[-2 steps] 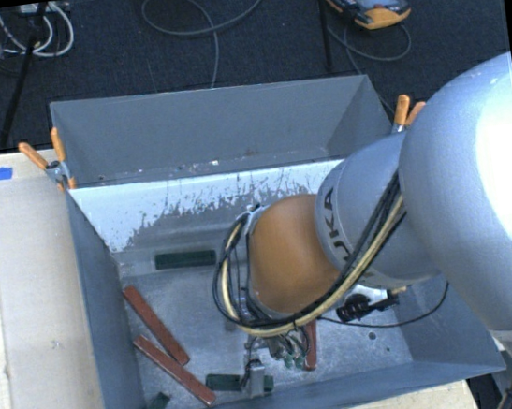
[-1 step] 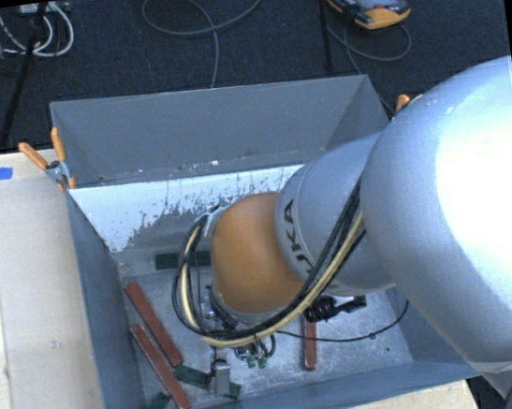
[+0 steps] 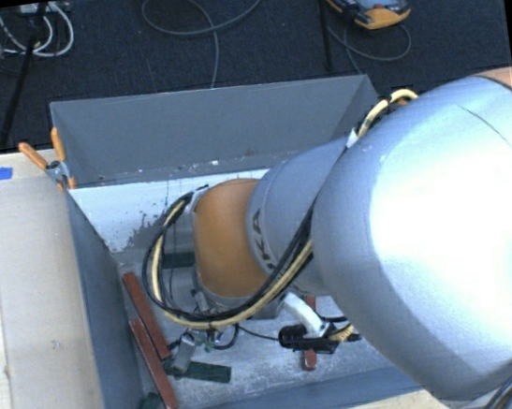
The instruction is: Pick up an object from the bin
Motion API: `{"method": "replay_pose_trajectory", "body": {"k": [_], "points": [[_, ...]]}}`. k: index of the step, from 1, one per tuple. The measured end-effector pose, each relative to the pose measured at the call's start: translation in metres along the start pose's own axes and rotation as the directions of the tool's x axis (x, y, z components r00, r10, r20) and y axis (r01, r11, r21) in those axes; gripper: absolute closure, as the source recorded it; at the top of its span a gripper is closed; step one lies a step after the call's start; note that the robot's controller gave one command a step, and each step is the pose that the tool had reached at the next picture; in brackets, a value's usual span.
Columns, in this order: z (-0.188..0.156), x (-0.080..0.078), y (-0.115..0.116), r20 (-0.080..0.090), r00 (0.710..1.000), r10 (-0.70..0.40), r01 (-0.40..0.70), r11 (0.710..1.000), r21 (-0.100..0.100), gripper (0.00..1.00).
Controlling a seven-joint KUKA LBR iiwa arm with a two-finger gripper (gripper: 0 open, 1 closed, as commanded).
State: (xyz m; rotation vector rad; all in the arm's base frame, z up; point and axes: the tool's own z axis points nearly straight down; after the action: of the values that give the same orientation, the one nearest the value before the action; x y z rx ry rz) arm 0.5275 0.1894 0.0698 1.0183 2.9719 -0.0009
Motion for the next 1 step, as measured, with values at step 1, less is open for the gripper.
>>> {"method": "replay_pose_trajectory", "body": {"k": [1], "points": [[0.0002,0.0004,-0.0001,-0.001,1.000,-0.002,0.002,1.000,0.001,1.00]]}}
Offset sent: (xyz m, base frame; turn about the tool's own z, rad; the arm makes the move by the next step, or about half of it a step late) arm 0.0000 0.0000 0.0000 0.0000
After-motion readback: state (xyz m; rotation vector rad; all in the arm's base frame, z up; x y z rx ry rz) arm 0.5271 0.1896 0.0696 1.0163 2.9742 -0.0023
